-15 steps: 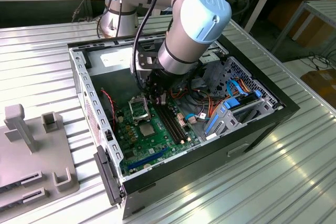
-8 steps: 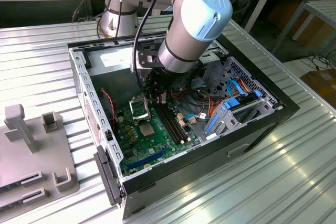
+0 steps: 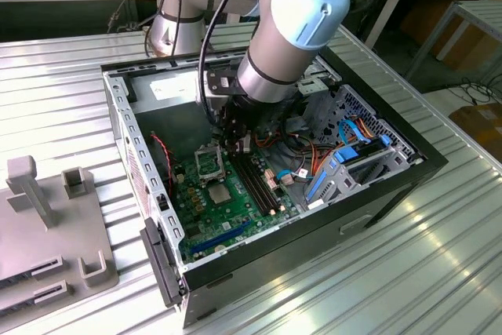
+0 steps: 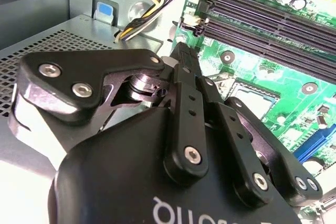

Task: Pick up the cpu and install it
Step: 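Close the cpu cover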

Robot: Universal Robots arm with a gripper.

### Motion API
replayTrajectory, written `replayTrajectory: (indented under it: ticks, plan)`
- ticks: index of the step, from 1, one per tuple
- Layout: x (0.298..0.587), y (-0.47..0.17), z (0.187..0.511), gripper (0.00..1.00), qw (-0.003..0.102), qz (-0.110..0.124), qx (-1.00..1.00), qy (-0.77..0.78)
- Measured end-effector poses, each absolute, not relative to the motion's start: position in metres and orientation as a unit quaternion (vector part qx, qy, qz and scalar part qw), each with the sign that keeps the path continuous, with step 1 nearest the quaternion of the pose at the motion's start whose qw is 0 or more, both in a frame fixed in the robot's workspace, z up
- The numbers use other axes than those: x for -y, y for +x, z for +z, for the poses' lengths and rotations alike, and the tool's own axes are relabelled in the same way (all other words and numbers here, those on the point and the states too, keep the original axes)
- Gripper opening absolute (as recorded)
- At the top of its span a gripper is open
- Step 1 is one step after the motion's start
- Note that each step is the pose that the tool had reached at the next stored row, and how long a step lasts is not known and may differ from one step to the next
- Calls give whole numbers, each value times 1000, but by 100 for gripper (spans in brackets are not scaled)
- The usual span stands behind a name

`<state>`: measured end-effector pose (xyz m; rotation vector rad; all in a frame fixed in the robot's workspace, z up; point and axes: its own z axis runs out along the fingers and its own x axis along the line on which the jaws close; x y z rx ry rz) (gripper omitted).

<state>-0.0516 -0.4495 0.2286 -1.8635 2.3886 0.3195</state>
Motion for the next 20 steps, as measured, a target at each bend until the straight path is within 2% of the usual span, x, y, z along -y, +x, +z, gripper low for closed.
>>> replayTrajectory:
  ticks: [16,20]
  plan:
    - [449,-52,235,11,41,97,-784,-611]
    - [450,-53,237,11,36,91,-785,-612]
